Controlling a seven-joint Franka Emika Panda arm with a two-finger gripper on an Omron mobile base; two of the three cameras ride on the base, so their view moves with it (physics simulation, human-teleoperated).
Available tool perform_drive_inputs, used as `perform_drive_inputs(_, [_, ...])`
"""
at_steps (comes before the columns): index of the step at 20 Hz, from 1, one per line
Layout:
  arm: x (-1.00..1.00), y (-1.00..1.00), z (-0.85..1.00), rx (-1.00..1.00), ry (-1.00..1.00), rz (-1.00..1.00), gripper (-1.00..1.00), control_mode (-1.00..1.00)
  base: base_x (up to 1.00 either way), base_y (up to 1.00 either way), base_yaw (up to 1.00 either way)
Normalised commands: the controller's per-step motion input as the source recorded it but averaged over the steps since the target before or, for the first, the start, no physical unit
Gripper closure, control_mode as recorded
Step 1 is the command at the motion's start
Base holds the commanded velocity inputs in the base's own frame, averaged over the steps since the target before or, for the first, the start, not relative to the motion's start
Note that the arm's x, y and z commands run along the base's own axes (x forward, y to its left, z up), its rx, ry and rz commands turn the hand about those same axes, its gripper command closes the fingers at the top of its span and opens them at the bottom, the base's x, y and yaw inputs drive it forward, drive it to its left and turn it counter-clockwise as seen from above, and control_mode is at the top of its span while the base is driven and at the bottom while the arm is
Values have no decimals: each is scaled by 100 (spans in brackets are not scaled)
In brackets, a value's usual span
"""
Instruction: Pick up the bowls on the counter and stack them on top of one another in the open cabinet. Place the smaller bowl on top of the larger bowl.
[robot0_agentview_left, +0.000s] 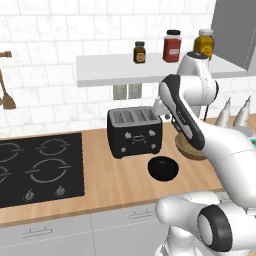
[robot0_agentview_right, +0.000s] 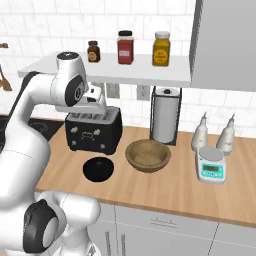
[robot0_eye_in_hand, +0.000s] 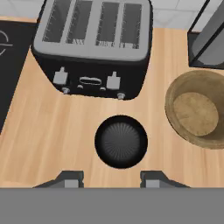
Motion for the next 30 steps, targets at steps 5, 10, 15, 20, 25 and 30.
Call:
perform_drive_inputs(5, [-11, -49, -26, 0, 0, -6, -100, -100, 0, 0, 0])
perform_drive_inputs(10, [-7, -80, -97, 2, 1, -16, -100, -100, 0, 0, 0])
perform_drive_inputs(15, [3, -21, -100, 0, 15, -17, -100, -100, 0, 0, 0])
perform_drive_inputs(20, [14, 24, -79, 11, 2, -29, -100, -100, 0, 0, 0])
perform_drive_inputs(25, [11, 0, -72, 21, 0, -27, -100, -100, 0, 0, 0])
perform_drive_inputs(30, [35, 1, -49, -3, 0, -14, -100, -100, 0, 0, 0])
